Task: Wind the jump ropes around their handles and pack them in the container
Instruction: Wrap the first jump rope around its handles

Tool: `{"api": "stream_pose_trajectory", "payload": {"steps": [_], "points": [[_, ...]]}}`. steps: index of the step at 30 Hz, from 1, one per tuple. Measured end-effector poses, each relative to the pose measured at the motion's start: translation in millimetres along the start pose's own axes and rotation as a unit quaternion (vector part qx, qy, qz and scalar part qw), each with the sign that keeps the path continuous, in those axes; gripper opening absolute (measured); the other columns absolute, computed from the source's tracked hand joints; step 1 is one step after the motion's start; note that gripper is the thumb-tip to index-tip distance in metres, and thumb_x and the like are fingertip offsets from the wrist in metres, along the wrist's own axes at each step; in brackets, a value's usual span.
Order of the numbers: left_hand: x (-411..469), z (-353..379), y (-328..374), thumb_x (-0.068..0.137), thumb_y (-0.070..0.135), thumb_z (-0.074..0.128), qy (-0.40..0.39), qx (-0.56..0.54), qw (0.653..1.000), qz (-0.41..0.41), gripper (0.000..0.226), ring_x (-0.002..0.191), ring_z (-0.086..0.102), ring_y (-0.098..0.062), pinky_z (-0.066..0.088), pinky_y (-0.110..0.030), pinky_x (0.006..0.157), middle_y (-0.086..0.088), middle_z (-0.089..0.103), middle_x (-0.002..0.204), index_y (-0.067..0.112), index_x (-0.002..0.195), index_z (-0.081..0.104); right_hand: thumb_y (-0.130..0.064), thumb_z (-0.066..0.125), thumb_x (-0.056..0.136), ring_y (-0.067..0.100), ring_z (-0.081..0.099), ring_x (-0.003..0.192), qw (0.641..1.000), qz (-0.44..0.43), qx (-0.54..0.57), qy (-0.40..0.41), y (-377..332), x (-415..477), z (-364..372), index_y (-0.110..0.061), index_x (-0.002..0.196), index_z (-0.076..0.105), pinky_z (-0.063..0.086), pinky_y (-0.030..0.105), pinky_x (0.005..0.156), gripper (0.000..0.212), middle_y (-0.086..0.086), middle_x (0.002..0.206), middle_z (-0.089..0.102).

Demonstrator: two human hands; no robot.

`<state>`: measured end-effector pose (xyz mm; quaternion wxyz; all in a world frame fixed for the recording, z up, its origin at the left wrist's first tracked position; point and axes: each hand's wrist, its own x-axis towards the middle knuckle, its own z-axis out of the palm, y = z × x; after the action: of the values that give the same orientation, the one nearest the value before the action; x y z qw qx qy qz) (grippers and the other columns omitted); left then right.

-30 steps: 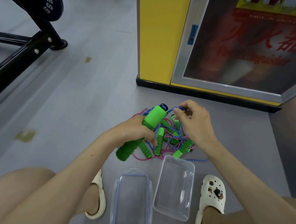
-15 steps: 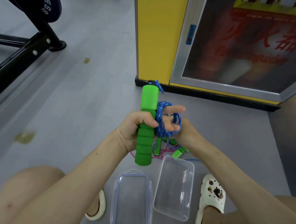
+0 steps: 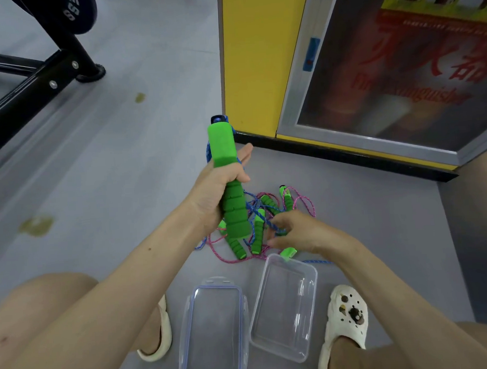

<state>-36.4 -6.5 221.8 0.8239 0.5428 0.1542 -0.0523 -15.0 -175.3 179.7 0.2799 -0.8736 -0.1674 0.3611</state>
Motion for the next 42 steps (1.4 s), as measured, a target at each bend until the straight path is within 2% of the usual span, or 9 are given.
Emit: {"api": "stream_pose_trajectory", "payload": {"steps": [3,7,11,16,21,24,30,36,42], "points": [[1,-8,-1,0.064,0.012,0.059,0.022,0.209,0.977,-0.015,0.054,0.098,0.055,-0.008,0.046,-0.027,0.084,0.008,0.058,0.115,0.020,0.118,0.053,-0.021,0.065,0.087,0.017,0.057,0.081,0.998,0.009,-0.007,0.067,1,0,-6,-0.020,0.080,0.061,0.042,0.030,0.069,0.008,0.003,0.088,0.061],[-2,-11,-5,0.078,0.008,0.064,0.031,0.485,0.874,-0.001,0.029,0.065,0.044,-0.012,0.039,-0.025,0.055,-0.005,0.050,0.090,0.015,0.096,0.042,-0.023,0.068,0.085,0.010,0.050,0.068,0.973,-0.040,-0.012,0.225,-6,-4,-17,-0.014,0.095,0.070,0.033,0.016,0.054,0.014,-0.002,0.076,0.056],[-3,-12,-8,0.080,0.004,0.066,0.018,0.518,0.855,0.025,0.045,0.064,0.042,-0.006,0.037,-0.010,0.045,-0.009,0.044,0.124,0.009,0.117,0.041,-0.025,0.070,0.084,0.002,0.048,0.056,0.958,-0.119,0.078,0.248,-15,-9,-24,-0.027,0.080,0.068,0.034,0.011,0.051,0.005,-0.009,0.062,0.056],[3,-20,-11,0.079,0.014,0.067,-0.008,0.540,0.841,-0.037,0.034,0.068,0.052,-0.015,0.044,-0.028,0.057,-0.004,0.060,0.102,0.010,0.109,0.050,-0.018,0.069,0.084,0.005,0.060,0.072,0.942,-0.147,0.113,0.279,-16,-11,-25,-0.023,0.079,0.068,0.045,0.014,0.065,0.007,-0.009,0.075,0.066],[-5,-13,-6,0.074,0.000,0.066,-0.086,0.368,0.914,-0.146,0.014,0.053,0.053,-0.015,0.042,-0.016,0.048,-0.005,0.065,0.064,0.004,0.087,0.062,-0.021,0.069,0.084,0.002,0.058,0.074,0.928,-0.126,0.155,0.314,-13,-9,-27,-0.018,0.083,0.069,0.042,0.010,0.067,0.002,-0.007,0.078,0.065],[-5,-14,-7,0.068,0.003,0.059,-0.142,0.222,0.950,-0.166,0.042,0.051,0.057,-0.020,0.050,-0.025,0.062,-0.009,0.058,0.051,-0.016,0.106,0.057,-0.025,0.070,0.084,0.003,0.057,0.072,0.924,-0.094,0.210,0.306,-13,-9,-28,-0.016,0.086,0.068,0.043,0.008,0.064,0.010,-0.003,0.078,0.066],[-7,-11,-11,0.054,0.016,0.061,-0.277,0.030,0.948,-0.156,0.049,0.047,0.052,-0.018,0.051,-0.025,0.074,-0.004,0.050,0.044,-0.016,0.091,0.060,-0.033,0.062,0.087,0.011,0.059,0.081,0.935,-0.021,0.302,0.181,-16,-6,-24,-0.009,0.097,0.065,0.046,0.012,0.068,0.026,0.004,0.089,0.065],[-11,-7,-8,0.068,0.017,0.069,-0.423,-0.133,0.882,-0.161,0.054,0.086,0.069,-0.025,0.050,-0.033,0.093,-0.014,0.073,0.089,-0.001,0.118,0.060,-0.022,0.049,0.097,0.011,0.065,0.066,0.901,-0.056,0.411,0.130,-23,-8,-20,-0.001,0.087,0.058,0.052,0.023,0.065,0.025,0.003,0.070,0.068],[-5,5,-4,0.067,0.007,0.063,-0.284,-0.199,0.931,-0.111,0.062,0.116,0.060,-0.026,0.048,-0.033,0.100,-0.018,0.065,0.120,0.001,0.128,0.054,0.000,0.044,0.096,0.005,0.054,0.054,0.939,-0.049,0.318,0.119,-29,-6,1,-0.019,0.079,0.055,0.045,0.022,0.058,0.028,-0.003,0.069,0.060]]}}
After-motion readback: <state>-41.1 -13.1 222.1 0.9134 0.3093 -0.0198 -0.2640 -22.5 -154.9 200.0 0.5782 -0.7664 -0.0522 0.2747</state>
